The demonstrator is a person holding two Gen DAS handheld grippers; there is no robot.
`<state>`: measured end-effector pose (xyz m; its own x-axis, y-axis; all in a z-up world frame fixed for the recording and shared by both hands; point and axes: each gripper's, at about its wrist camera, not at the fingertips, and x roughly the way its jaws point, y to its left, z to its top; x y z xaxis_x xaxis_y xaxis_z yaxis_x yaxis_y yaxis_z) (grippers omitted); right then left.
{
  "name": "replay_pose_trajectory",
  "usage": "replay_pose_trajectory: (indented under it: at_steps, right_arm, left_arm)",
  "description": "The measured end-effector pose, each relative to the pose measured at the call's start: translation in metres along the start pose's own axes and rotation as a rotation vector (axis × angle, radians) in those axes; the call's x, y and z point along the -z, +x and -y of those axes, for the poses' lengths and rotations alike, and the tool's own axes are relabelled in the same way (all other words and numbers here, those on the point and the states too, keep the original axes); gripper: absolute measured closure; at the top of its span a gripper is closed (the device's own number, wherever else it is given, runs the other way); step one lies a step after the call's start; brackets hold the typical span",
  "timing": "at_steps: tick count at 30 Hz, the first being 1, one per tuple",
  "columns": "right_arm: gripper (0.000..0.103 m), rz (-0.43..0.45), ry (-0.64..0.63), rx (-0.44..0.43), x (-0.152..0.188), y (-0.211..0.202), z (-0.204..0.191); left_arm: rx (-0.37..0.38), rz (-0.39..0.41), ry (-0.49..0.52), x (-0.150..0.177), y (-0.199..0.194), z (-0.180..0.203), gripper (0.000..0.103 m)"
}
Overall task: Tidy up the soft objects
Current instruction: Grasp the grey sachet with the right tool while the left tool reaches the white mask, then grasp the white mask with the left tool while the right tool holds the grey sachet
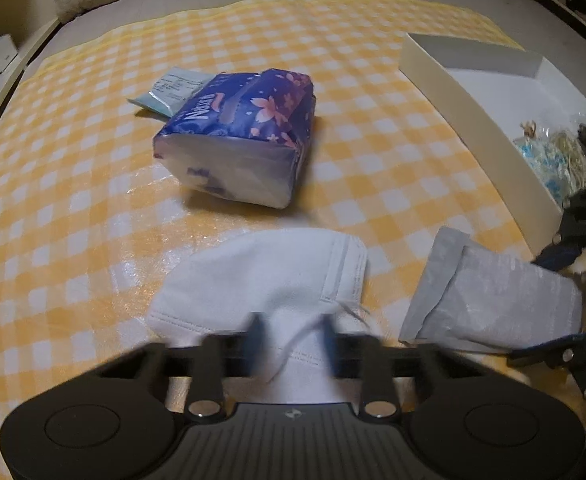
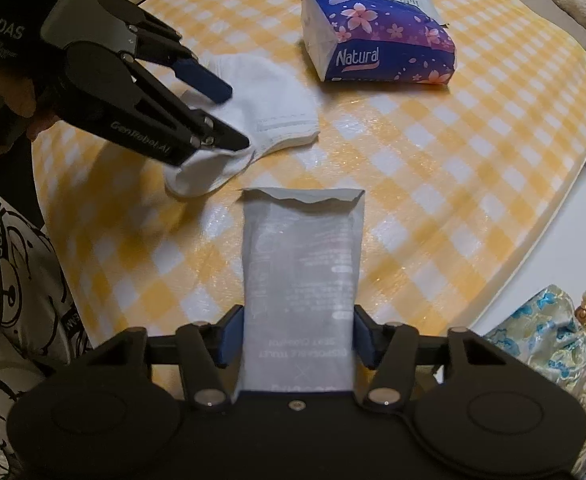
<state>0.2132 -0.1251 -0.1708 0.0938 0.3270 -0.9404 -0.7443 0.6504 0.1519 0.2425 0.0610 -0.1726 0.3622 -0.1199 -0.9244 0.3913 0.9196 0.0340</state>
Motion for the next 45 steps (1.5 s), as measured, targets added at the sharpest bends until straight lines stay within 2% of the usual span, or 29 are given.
replay_pose_trajectory:
  at_steps: [4,10,11,13,15,17,20,23,25,27,29,33,36,40,43,44,45]
  right_arm:
    - [0.050,0.006,0.006,-0.007,0.002,-0.003,-0.002]
    - [0.051,0.082,0.043,0.009,0.002,-0.021,-0.002]
    - [0.051,0.098,0.052,0.010,0.001,-0.025,-0.001]
    - [0.051,0.120,0.064,0.009,0.000,-0.032,0.002]
    - [0.051,0.135,0.073,0.010,0.001,-0.038,0.003]
    - [0.051,0.143,0.078,0.012,0.001,-0.041,0.004]
    - [0.051,0.148,0.082,0.013,0.003,-0.043,0.004]
    - [0.051,0.148,0.082,0.014,0.005,-0.044,0.004]
    - [0.051,0.150,0.084,0.013,0.004,-0.044,0.005]
    - [0.051,0.152,0.087,0.013,0.004,-0.045,0.006]
    - [0.051,0.153,0.090,0.013,0.004,-0.045,0.007]
    - [0.051,0.152,0.101,0.015,0.003,-0.045,0.009]
    - [0.051,0.152,0.101,0.019,0.004,-0.045,0.008]
    - [0.051,0.156,0.104,0.024,0.005,-0.046,0.007]
    - [0.051,0.165,0.108,0.023,0.006,-0.048,0.006]
    - [0.051,0.168,0.111,0.022,0.007,-0.049,0.006]
    - [0.051,0.173,0.114,0.021,0.007,-0.050,0.006]
  left_arm:
    - [0.018,0.009,-0.053,0.002,-0.005,-0.004,0.103]
    - [0.014,0.014,-0.054,0.008,-0.019,0.003,0.103]
    - [0.021,0.015,-0.056,0.008,-0.021,0.003,0.098]
    - [0.002,0.017,-0.035,0.010,-0.024,0.007,0.080]
    - [-0.029,0.026,-0.029,0.012,-0.024,0.009,0.037]
    - [-0.049,0.021,-0.026,0.012,-0.022,0.010,0.024]
    - [-0.071,0.017,-0.017,0.013,-0.019,0.010,0.021]
    - [-0.061,-0.004,-0.029,0.013,-0.009,0.007,0.022]
    - [-0.051,-0.003,-0.045,0.013,-0.006,0.005,0.034]
    - [-0.037,0.002,-0.034,0.011,-0.005,0.007,0.059]
    - [-0.017,0.010,-0.016,0.010,-0.007,0.011,0.074]
    - [0.003,0.020,-0.010,0.008,-0.006,0.016,0.092]
    - [0.001,0.025,-0.028,0.008,-0.005,0.011,0.099]
    - [-0.002,0.035,-0.043,0.008,-0.007,0.007,0.099]
    - [0.001,0.056,-0.060,0.006,-0.013,0.008,0.090]
    - [0.012,0.061,-0.072,0.006,-0.017,0.007,0.075]
    - [0.030,0.068,-0.074,0.006,-0.020,0.008,0.051]
